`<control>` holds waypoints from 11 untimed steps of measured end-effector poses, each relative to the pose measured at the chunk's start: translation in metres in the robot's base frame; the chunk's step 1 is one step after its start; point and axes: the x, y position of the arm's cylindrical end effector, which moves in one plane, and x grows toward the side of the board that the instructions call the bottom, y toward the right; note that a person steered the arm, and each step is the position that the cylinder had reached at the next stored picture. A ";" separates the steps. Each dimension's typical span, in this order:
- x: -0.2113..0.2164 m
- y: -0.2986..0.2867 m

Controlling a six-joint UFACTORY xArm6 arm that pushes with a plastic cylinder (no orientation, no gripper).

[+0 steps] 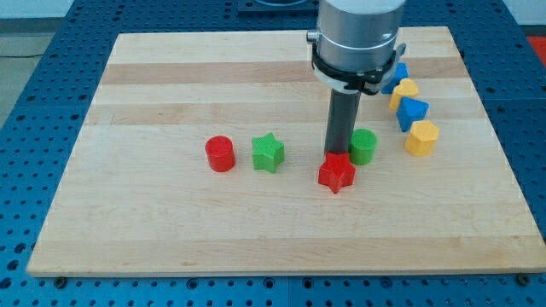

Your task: Push the red star to the bottom of the red circle

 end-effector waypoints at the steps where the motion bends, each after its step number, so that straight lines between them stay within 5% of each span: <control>1: 0.015 0.001; 6: 0.069 0.028; 8: 0.061 -0.053; 11: 0.014 -0.089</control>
